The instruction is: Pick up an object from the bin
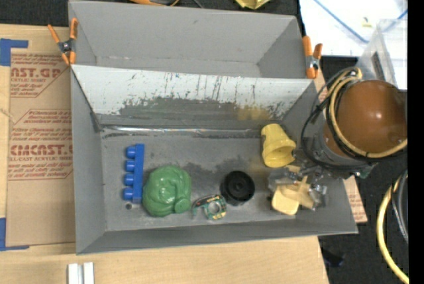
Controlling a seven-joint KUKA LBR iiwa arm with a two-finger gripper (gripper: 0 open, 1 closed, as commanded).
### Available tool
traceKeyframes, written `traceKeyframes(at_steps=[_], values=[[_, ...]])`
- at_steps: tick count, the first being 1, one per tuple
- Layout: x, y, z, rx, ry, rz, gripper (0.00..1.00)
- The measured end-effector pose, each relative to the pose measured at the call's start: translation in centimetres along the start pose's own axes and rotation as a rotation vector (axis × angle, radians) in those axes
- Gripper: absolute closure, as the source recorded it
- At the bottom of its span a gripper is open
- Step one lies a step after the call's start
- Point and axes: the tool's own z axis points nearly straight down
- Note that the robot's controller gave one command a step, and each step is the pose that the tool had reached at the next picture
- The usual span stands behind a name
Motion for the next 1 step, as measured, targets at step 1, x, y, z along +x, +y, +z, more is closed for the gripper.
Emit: traceKeyframes(at_steps=[1], values=[[-0.05, -0.03, -1.63, 0.001, 0.0, 0.001, 1.0]])
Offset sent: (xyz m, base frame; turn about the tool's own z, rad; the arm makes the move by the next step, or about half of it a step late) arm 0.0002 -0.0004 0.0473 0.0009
